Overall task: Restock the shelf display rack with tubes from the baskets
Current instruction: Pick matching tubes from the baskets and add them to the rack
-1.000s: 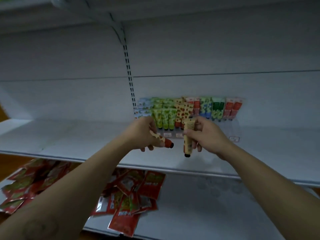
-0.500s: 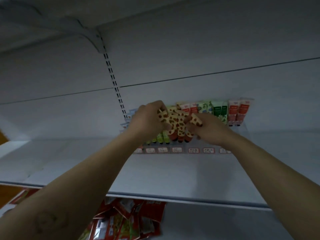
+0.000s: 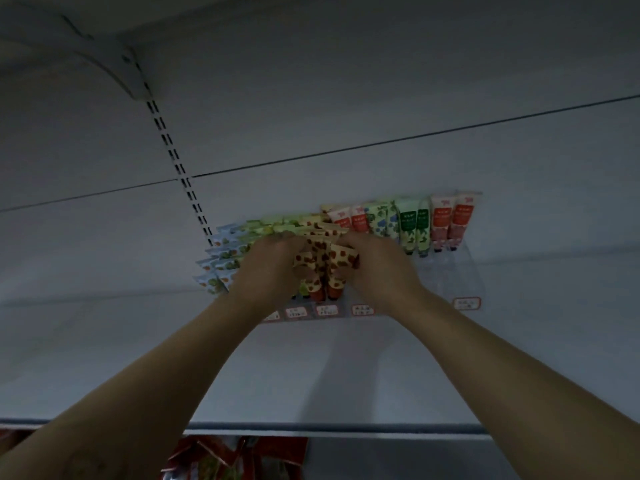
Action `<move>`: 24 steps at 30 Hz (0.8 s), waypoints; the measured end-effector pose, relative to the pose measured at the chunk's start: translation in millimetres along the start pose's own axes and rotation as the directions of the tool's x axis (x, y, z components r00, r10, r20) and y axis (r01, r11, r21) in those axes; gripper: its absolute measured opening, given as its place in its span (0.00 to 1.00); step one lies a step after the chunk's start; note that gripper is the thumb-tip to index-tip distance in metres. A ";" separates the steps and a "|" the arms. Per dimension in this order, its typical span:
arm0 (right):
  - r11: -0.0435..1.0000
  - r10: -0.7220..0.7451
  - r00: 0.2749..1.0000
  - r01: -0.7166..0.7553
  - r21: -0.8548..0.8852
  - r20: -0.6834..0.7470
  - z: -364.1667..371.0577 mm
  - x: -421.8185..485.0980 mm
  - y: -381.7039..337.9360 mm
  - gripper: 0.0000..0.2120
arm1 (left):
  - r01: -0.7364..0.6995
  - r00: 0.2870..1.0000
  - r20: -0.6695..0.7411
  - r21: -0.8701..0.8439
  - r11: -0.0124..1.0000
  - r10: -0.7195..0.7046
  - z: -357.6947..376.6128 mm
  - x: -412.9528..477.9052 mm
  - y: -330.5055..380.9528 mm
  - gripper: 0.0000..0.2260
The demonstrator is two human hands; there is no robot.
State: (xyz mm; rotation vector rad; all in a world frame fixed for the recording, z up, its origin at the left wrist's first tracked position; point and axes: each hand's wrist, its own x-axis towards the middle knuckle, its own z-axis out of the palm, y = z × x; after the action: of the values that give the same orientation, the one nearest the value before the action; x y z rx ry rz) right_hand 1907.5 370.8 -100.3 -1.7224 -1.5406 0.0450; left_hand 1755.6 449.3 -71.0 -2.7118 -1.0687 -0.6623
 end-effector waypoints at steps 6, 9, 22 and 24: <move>0.984 -0.077 0.993 0.060 -0.169 -0.094 14.2 3.0 -3.7 0.20 | -0.123 0.976 -0.155 0.189 0.974 0.153 7.3 1.2 -4.7 0.18; 0.969 -0.078 0.994 0.057 -0.242 -0.079 14.5 10.3 -11.5 0.23 | -0.098 0.979 -0.164 0.152 0.984 0.123 11.7 2.5 -4.7 0.22; 0.868 -0.080 0.996 0.050 -0.494 -0.039 14.0 27.8 -20.7 0.11 | -0.020 0.973 -0.231 -0.068 0.997 0.004 17.7 -4.1 -1.3 0.17; 0.883 -0.064 0.998 0.044 -0.468 -0.028 15.6 25.4 -20.0 0.11 | -0.015 0.975 -0.220 -0.089 0.996 -0.005 19.1 -2.9 -5.2 0.15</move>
State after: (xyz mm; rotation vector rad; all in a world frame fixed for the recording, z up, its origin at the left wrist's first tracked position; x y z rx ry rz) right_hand 1889.6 399.1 -87.5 -2.0299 -1.6592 -0.4246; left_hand 1756.8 457.0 -89.5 -2.6338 -0.9996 -1.0064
